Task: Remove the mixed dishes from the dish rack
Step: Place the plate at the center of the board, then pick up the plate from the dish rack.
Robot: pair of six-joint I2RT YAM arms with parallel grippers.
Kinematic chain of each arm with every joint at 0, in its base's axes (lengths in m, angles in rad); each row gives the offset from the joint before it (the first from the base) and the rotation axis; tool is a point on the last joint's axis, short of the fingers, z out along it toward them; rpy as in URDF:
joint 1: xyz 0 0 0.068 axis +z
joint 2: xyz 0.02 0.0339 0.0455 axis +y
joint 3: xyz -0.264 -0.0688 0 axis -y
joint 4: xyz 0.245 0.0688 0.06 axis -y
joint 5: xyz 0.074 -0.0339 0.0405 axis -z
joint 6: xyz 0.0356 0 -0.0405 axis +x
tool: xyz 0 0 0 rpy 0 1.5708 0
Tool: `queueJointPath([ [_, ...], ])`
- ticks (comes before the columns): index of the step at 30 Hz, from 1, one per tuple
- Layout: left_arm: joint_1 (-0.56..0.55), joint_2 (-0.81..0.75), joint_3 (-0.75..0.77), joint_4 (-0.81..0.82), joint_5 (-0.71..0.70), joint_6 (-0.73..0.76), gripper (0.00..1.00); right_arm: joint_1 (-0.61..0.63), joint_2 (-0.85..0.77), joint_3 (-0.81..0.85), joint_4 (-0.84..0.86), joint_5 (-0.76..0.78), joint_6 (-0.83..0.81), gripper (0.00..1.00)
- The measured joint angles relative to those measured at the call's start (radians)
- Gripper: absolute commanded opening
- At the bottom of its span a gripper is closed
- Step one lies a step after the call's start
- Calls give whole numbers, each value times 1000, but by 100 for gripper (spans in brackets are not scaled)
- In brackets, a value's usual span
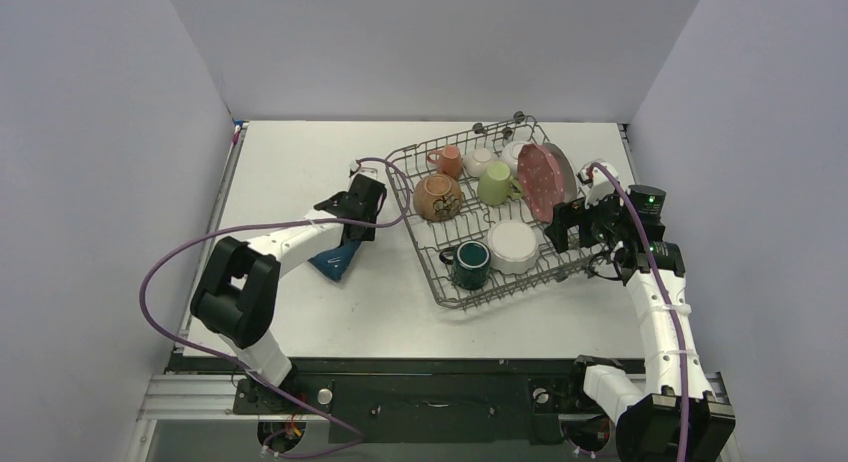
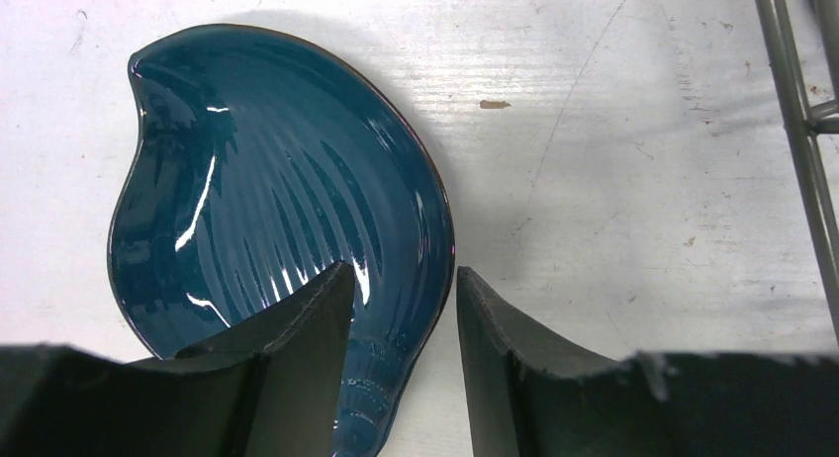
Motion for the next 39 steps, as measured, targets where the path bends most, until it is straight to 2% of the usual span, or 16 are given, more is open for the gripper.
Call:
queueJointPath([
  [7,2,-39,-16,18,26,-18,49,0,0,-1,0,1,-4,100],
  [14,13,-132,-46,20,98,-51,77,11,3,-1,0,32,-24,100],
  [19,49,-261,-77,37,198,-80,99,117,67,37,-32,128,-69,100],
  [25,159,-475,-196,128,385,-135,96,219,277,305,-152,257,-98,100],
  [30,252,-641,-317,192,523,-188,96,228,413,473,-190,349,-74,99],
  [34,267,-720,-354,212,566,-212,96,228,491,546,-214,430,-35,90],
  [39,268,-728,-357,236,596,-220,96,228,591,628,-229,481,5,72],
])
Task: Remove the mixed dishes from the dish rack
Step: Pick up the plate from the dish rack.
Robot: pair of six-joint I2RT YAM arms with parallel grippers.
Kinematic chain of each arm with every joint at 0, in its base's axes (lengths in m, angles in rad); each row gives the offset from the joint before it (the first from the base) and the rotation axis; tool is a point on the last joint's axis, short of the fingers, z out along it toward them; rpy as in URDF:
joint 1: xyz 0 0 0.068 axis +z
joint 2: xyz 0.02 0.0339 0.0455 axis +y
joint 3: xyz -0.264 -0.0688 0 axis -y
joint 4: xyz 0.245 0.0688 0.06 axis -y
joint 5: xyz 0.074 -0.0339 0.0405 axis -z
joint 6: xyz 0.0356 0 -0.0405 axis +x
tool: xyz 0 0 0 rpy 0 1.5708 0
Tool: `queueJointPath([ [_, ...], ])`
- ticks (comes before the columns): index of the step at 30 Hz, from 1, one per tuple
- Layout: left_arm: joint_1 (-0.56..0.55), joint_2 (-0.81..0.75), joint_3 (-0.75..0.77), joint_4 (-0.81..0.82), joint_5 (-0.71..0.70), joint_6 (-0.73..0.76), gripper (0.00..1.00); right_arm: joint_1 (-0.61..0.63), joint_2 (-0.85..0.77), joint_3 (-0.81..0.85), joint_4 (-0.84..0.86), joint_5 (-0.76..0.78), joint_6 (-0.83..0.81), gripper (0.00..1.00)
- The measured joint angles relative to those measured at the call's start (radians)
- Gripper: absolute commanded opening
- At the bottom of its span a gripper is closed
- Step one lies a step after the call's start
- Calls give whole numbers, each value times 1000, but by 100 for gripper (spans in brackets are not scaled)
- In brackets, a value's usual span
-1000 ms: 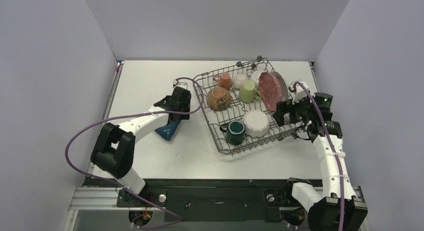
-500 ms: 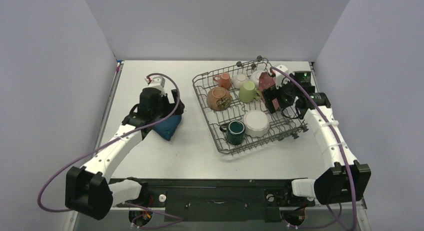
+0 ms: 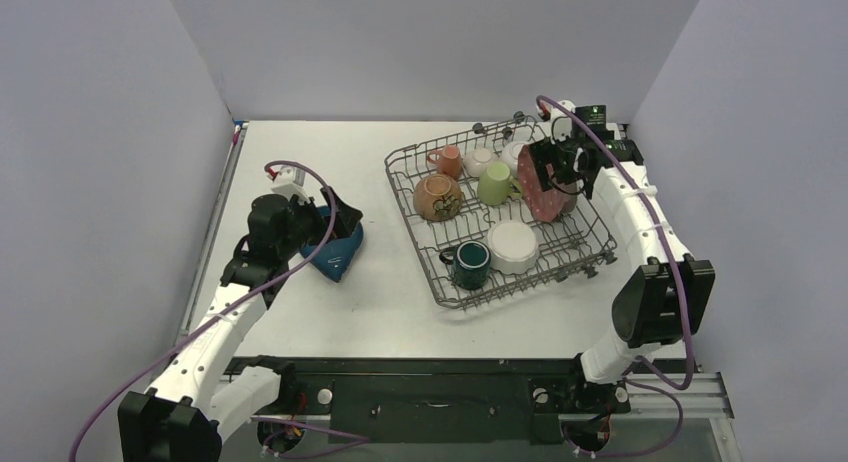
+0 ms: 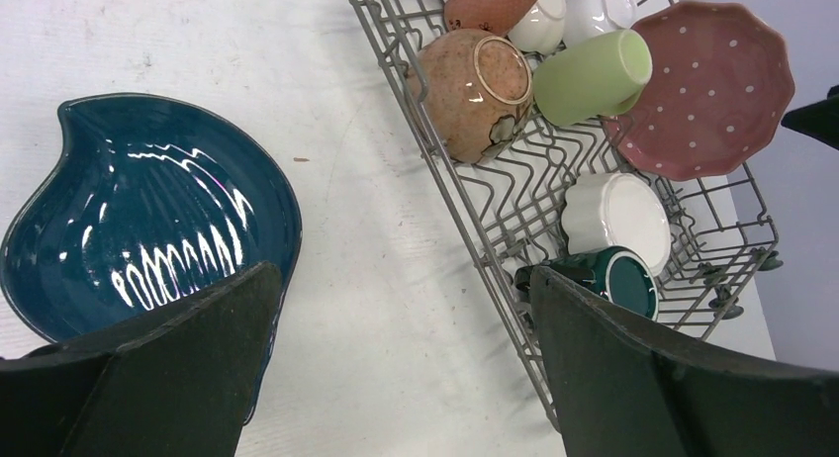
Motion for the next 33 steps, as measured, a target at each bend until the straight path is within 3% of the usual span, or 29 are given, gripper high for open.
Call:
queueJointPath([
  [7,1,1,-10,13,17,-9,96,0,108,74,-15,25,31,53],
  [20,1,1,-16,23,33,-16,96,0,236,123,-21,67,51,32],
  [27,1,0,-22,31,51,-20,96,0,253,122,0,103,68,0],
  [33,1,-14,-45,56,95,-35,96,1,240,100,30,122,68,0],
])
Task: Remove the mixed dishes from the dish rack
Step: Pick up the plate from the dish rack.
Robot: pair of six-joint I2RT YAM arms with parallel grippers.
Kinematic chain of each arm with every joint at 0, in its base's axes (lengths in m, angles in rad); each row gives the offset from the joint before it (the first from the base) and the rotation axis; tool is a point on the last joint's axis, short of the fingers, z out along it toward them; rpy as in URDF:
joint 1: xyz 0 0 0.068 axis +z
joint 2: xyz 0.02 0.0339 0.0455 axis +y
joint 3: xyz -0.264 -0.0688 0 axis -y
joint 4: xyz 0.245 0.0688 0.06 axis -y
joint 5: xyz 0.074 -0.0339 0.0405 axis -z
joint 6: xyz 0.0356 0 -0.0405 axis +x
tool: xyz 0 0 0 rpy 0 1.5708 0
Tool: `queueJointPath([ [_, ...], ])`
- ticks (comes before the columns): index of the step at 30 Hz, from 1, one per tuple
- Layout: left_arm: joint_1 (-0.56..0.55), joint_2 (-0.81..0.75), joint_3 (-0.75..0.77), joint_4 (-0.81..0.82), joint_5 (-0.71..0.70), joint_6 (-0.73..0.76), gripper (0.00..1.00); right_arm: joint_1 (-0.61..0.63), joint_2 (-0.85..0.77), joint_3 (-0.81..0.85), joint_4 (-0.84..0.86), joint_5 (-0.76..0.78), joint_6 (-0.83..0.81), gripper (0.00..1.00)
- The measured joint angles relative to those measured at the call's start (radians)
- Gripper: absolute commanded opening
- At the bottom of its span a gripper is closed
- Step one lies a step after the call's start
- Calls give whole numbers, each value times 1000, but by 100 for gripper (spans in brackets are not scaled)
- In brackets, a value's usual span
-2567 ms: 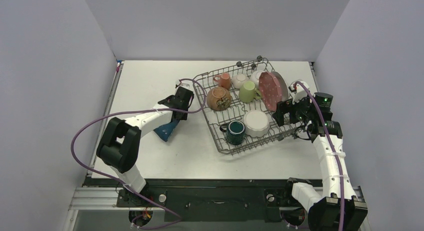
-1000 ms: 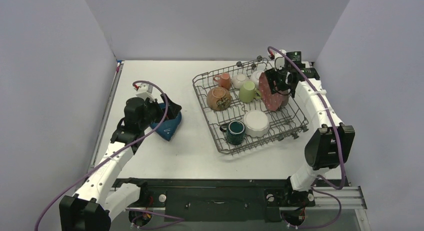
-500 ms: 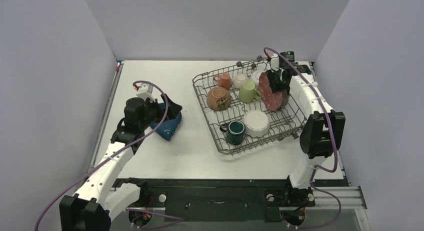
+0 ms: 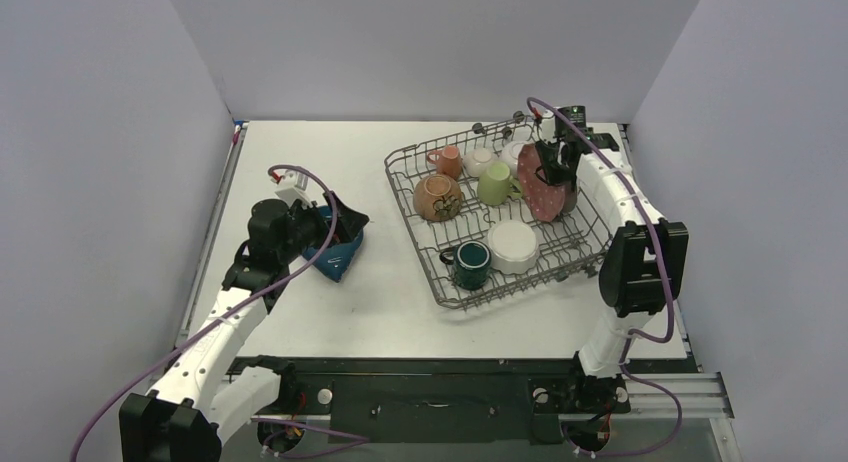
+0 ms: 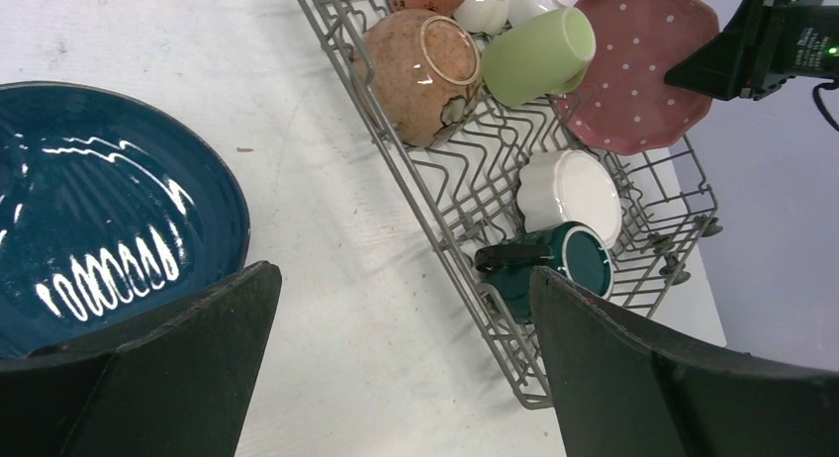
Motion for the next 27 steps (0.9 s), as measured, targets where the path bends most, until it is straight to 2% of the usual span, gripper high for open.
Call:
queueJointPath([
  [5,2,-11,-22,58,53,-29,96,0,-59,-57,24,1,4,0],
  [17,21,11,-57,246,200,-160,96,-2,-375,-67,40,11,4,0],
  [21,21,42,-92,397,266,-257,96,-11,-421,-72,23,-67,32,0],
  [27,-41,190,-142,727,321,-462,96,-52,-510,-151,5,-345,139,0],
])
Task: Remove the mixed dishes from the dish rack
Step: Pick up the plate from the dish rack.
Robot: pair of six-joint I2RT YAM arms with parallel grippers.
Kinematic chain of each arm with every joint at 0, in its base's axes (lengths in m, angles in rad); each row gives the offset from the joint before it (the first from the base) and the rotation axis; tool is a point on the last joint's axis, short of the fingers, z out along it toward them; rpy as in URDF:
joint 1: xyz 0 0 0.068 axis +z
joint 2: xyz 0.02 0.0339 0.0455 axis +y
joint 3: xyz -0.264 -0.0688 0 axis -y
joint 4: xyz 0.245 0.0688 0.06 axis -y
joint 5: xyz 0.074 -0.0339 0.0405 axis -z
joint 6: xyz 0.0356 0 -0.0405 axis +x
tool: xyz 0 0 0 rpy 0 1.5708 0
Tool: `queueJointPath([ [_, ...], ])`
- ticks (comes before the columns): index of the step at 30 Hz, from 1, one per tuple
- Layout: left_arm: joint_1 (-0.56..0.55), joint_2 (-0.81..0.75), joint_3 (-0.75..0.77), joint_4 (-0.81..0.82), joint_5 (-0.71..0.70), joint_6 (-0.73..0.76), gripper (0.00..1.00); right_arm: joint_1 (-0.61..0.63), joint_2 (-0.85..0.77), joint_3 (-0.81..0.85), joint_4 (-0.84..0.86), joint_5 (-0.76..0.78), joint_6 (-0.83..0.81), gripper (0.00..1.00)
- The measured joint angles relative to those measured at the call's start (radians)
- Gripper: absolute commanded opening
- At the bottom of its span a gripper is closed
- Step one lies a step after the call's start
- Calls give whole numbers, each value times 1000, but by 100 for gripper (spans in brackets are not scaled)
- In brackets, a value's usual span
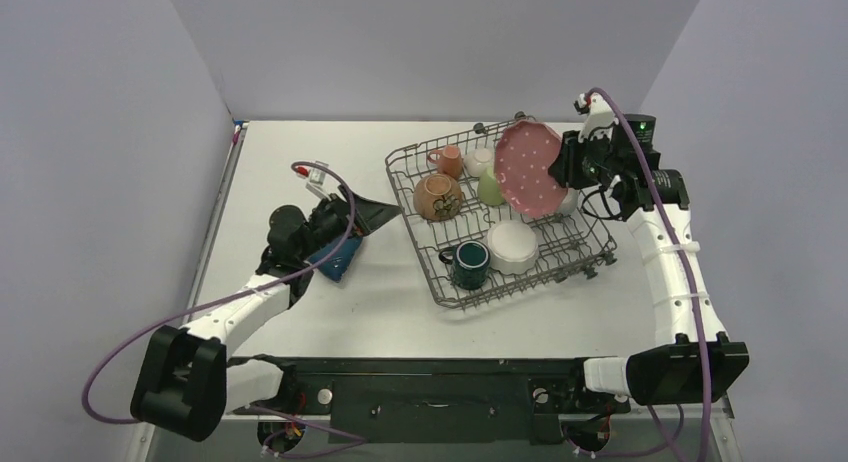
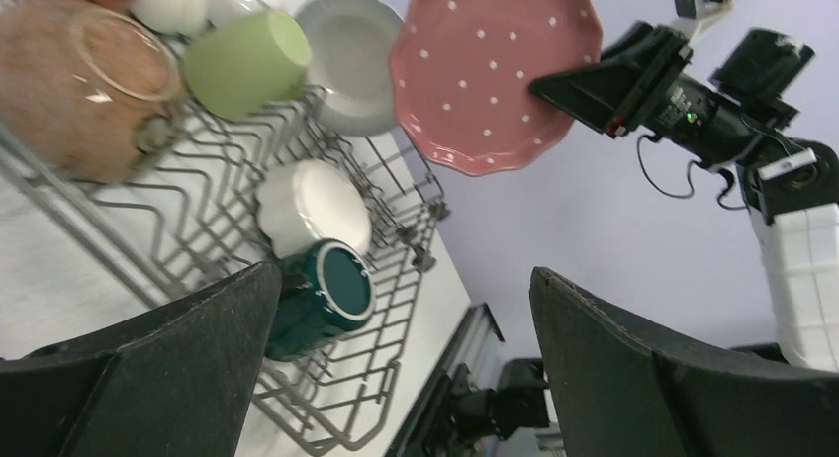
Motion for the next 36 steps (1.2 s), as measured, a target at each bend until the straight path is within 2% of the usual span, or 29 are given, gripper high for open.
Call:
queueJointPath([
  [7,-198,162,3,210,-66,-110,96,4,-32,-122,37,-305,179,0],
  [15,-278,367,68,412,-156,-223,96,8,-34,-275,211,-488,407,0],
  [21,-322,470,123,467,-187,-270,98,8,-35,-338,387,-568,558,0],
  [27,-326,504,149,474,-202,-297,76,8,-36,-381,505,-608,661,0],
  [29,-326,516,159,488,-202,-310,71,8,-36,-387,526,-616,685,0],
  [36,-326,543,175,525,-203,-337,68,8,-36,-397,586,-635,729,0],
])
